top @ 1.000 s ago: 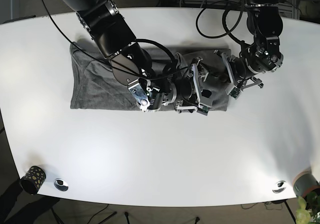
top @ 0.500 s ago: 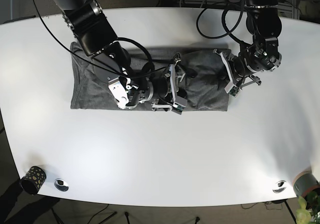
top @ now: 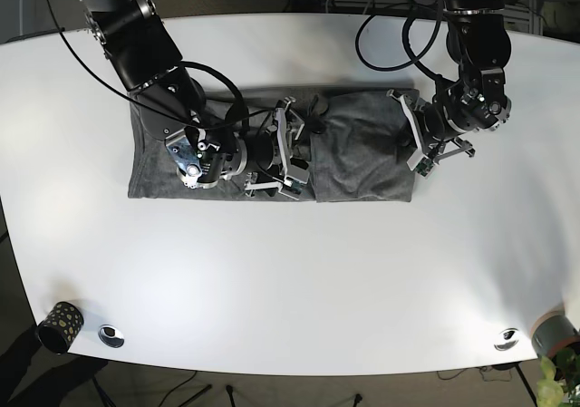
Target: Fold the T-shirt properly
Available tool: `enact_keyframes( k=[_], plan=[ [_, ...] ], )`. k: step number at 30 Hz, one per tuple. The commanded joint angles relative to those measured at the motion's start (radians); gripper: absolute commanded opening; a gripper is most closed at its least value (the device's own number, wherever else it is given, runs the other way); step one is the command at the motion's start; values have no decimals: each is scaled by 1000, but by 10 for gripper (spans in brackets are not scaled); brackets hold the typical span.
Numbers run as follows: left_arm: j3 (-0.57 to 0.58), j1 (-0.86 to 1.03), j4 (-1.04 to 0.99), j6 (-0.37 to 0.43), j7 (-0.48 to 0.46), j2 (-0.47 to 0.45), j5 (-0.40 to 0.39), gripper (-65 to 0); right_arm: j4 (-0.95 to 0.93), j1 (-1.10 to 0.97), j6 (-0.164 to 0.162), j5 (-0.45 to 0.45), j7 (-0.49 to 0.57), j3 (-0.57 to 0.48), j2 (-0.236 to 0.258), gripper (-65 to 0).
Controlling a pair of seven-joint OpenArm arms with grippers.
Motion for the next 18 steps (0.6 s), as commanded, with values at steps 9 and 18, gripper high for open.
enact_keyframes(
  k=[9, 18],
  plan=[
    [-1, -15, 134, -1, -19, 0, -12, -646, 145, -52, 6, 20, -1, 238, 27, -206],
    [-1, -24, 144, -1, 10, 0, -12, -646, 119, -111, 6, 91, -127, 744, -19, -206]
  ],
)
